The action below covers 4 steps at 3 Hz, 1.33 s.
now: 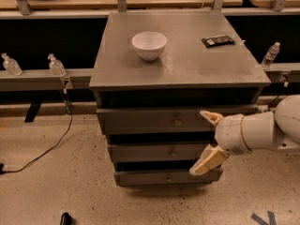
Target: Open middle drawer
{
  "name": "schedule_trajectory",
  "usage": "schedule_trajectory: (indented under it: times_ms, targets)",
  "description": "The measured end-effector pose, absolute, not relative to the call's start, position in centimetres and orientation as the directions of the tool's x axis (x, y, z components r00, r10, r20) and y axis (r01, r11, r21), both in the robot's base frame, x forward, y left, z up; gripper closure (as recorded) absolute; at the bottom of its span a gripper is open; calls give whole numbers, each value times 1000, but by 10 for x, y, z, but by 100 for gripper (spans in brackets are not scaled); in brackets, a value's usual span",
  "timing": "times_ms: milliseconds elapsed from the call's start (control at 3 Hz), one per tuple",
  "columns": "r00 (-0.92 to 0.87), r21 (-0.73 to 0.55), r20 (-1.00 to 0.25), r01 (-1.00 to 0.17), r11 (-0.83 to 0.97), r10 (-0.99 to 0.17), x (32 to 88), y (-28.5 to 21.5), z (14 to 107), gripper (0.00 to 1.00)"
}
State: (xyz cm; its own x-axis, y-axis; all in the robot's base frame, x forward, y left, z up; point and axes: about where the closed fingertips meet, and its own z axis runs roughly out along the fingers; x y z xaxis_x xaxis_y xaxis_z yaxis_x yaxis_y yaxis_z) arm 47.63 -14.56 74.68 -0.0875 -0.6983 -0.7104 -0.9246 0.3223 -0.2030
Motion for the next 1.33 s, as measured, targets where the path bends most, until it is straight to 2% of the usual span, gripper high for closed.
schedule_trajectory:
  times_ms: [333, 667, 1000, 1333]
  targets:
    - [-122, -179, -698, -925, 336, -706, 476, -148, 740, 0]
    - [-184, -150, -649, -920, 361, -738, 461, -185, 699, 0]
    - [-185, -163, -661, -911, 379, -727, 454, -253, 629, 0]
    - [-185, -163, -661, -911, 379, -727, 454, -253, 629, 0]
